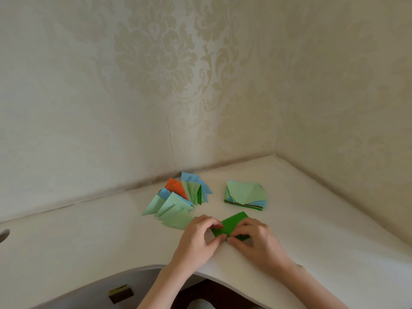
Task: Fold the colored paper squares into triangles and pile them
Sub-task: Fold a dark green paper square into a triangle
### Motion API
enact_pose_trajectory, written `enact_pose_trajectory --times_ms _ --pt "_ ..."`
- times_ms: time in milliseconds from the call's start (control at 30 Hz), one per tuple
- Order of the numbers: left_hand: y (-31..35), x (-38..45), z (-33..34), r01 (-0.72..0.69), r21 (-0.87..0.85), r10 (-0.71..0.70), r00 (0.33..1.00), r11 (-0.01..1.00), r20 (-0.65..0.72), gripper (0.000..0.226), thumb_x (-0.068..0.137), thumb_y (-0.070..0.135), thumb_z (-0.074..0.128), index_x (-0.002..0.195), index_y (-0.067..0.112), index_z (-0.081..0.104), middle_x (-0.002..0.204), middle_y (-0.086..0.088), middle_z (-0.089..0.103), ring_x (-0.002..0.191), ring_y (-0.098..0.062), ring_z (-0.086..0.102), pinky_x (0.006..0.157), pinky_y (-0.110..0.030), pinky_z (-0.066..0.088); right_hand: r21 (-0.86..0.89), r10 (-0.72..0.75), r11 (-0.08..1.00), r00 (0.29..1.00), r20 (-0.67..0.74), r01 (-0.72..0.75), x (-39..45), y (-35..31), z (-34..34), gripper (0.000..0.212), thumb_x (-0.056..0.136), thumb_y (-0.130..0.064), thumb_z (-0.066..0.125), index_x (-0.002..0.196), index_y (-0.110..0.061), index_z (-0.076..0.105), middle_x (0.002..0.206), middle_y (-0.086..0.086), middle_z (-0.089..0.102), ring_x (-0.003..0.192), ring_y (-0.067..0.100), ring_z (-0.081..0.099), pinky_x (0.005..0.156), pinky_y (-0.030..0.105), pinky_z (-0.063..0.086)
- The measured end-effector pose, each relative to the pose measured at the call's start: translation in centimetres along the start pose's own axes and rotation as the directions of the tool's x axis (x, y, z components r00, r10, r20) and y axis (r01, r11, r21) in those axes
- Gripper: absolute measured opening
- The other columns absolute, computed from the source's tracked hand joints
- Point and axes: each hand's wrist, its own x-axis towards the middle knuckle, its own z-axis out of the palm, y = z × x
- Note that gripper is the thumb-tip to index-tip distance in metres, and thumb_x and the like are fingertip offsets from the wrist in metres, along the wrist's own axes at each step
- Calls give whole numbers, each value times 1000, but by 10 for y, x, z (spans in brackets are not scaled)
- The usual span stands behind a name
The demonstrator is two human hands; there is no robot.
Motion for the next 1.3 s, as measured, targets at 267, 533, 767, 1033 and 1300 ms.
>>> enact_pose_trajectory --times_ms 267,533,767,1033,1300 --pt "4 4 10 84 -8 -85 994 996 -72 22 72 23 80 88 28 66 84 17 62 87 -1 56 76 -16 44 94 165 982 986 -14 -163 4 -1 2 33 72 -37 77 98 -31 58 84 -14 58 76 9 53 66 22 47" --pt "2 6 4 167 -112 -170 985 980 -17 26 76 2 72 88 25 68 86 16 68 86 2 60 74 -6 39 85 284 952 951 120 -295 14 -3 0 34 73 -24 78 98 -32 56 89 -12 59 71 3 48 67 13 42" --pt "-1 -3 -2 73 -61 -74 997 995 -24 36 81 0 62 94 33 67 94 22 66 95 0 59 80 -9 41 70 253 960 948 195 -271 11 -4 -13 28 79 -34 75 102 -31 60 95 -15 59 84 -2 52 74 10 42" --pt "2 -9 -5 29 -82 -28 999 996 17 50 70 -2 54 106 31 64 108 21 60 113 -7 53 95 -14 38 -75 62 996 997 54 -58 4 -2 3 5 90 -32 61 90 -27 62 93 -17 52 82 4 51 76 31 45" --pt "-4 -6 0 -44 34 44 999 998 -20 31 77 2 69 92 28 72 99 23 64 103 3 51 89 -7 34 49 -77 996 976 204 68 9 8 -25 13 91 -36 57 91 -25 63 92 -13 59 85 7 57 74 25 48"
